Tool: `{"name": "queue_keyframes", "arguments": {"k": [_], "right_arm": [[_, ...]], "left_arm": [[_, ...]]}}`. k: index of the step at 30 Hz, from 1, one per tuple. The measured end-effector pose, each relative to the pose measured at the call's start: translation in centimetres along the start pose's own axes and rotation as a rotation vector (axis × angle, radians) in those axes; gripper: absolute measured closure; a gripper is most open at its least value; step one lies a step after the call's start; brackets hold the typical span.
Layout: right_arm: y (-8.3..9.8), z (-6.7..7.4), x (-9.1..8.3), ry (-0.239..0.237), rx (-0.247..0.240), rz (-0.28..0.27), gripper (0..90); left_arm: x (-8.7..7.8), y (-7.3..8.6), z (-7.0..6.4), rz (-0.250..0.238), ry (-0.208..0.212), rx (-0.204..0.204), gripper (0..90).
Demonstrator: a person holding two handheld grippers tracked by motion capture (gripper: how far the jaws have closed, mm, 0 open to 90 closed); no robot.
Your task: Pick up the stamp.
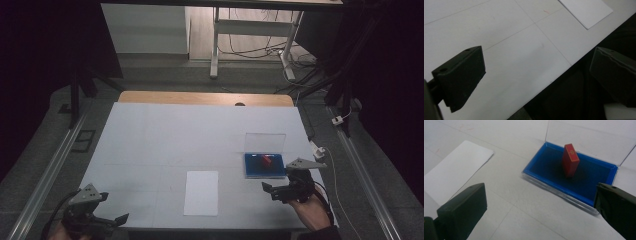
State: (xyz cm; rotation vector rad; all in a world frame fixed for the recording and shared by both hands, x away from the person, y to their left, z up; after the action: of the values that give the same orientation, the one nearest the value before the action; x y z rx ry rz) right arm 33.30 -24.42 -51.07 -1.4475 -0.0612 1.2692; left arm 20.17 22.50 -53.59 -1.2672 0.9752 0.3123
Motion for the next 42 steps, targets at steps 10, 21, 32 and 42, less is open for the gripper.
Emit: {"name": "queue_keyframes", "arguments": {"k": [10, 21, 32, 42], "right_arm": [[-0.8, -1.8, 1.2, 0.038, -0.010, 0.045, 0.0], [-1.8, -3.9, 3.1, 0.046, -0.021, 0.088, 0.0], [-2.4, -5.7, 4.8, 0.069, -0.046, 0.137, 0.0], [-2.6, -6.5, 5.8, 0.072, -0.065, 0.173, 17.0]], "left_arm": [[-0.3, 0.0, 0.3, -0.023, 0.017, -0.039, 0.0], [-0.2, 0.0, 0.3, -0.019, 0.010, -0.039, 0.0], [-0.2, 0.1, 0.3, -0.017, 0.010, -0.035, 0.0], [-0.1, 0.1, 0.0, -0.011, 0.007, -0.007, 0.1]]}}
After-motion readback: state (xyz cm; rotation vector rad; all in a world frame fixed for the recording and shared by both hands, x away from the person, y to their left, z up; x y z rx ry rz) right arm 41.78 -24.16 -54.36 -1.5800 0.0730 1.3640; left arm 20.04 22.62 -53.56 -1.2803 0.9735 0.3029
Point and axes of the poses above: each handheld gripper's, and its own axes: x roughly forward along the jaws, y roughly out of its underside, z roughly to its left, the point moved 8 cm from there along x, roughly forward along the jaws, and after that the axes turned 13 degrees about -y, right-handed, at the moved point
